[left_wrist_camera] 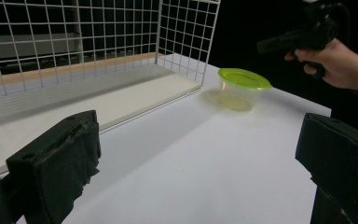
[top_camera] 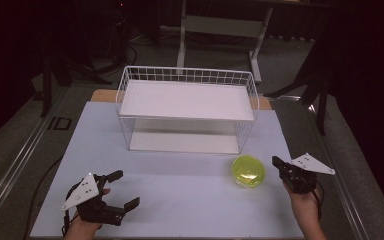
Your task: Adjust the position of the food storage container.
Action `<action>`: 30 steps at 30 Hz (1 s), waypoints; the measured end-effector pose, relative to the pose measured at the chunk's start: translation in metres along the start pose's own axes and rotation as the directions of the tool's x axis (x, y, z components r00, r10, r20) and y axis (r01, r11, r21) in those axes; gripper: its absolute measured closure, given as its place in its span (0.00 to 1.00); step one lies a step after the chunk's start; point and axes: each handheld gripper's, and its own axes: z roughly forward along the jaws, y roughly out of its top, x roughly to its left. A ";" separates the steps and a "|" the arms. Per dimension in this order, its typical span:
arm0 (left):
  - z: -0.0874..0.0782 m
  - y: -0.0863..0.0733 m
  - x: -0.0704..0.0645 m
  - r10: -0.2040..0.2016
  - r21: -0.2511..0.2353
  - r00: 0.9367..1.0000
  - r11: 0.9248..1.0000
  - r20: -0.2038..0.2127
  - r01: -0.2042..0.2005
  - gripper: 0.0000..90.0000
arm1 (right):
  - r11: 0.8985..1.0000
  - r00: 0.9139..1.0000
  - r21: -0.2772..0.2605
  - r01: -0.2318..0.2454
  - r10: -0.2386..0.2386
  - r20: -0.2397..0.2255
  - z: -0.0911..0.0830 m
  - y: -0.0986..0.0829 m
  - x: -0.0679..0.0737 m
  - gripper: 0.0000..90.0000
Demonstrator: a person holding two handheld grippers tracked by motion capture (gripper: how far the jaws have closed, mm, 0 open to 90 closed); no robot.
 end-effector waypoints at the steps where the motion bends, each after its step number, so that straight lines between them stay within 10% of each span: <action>1: 0.000 0.000 0.000 -0.002 -0.001 1.000 1.000 -0.001 0.002 0.01 | 1.000 1.000 0.014 -0.004 0.004 -0.003 0.002 -0.004 -0.001 0.99; 14: 0.001 0.001 -0.001 -0.006 -0.005 1.000 1.000 -0.003 0.006 0.01 | 0.981 0.999 0.192 -0.007 0.013 -0.032 0.023 -0.056 0.004 1.00; 30: 0.001 0.001 -0.003 -0.013 -0.007 1.000 1.000 0.008 0.013 0.01 | 0.974 0.976 0.206 0.090 -0.045 -0.212 0.049 -0.052 0.041 1.00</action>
